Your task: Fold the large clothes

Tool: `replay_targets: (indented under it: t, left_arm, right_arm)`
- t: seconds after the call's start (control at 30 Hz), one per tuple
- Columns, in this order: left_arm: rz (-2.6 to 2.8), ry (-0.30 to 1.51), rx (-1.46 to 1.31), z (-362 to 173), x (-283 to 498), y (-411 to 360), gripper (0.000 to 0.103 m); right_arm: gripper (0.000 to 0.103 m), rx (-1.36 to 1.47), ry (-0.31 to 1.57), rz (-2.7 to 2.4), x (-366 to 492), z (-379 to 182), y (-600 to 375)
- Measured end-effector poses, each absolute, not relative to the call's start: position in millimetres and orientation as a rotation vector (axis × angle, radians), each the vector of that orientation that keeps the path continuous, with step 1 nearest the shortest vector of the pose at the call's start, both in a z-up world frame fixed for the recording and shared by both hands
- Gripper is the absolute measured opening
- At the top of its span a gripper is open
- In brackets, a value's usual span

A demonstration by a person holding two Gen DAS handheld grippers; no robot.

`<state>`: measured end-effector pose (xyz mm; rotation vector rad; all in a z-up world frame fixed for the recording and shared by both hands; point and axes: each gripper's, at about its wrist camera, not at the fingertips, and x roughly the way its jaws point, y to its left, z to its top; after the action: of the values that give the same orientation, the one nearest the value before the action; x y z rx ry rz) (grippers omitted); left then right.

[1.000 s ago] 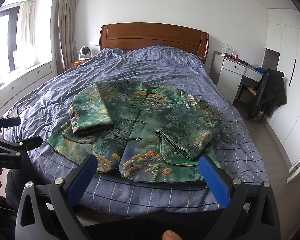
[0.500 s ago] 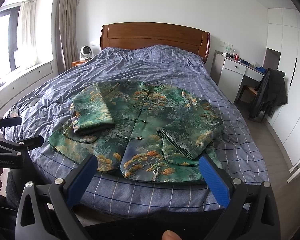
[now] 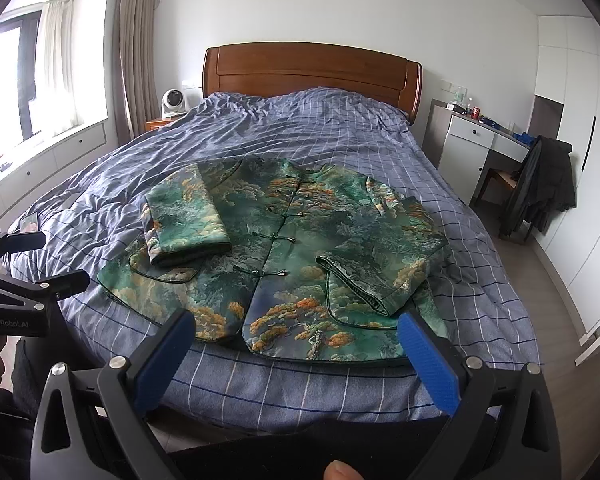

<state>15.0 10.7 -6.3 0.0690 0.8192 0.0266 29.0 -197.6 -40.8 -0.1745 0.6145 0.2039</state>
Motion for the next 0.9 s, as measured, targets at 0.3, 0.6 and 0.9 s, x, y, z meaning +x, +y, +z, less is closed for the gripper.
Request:
replay_targets:
  t: [0.3, 0.6, 0.9]
  left_arm:
    - [0.028, 0.826, 0.07, -8, 16, 9, 0.102]
    - [0.037, 0.843, 0.08, -18, 17, 16, 0.102]
    - [0.075, 0.846, 0.077, -21, 19, 27, 0.102]
  right_arm:
    - [0.103, -0.171, 0.615, 0.202, 29, -40, -197]
    - [0.103, -0.171, 0.624, 0.201, 30, -42, -197]
    - [0.103, -0.192, 0.616, 0.194, 36, -43, -203]
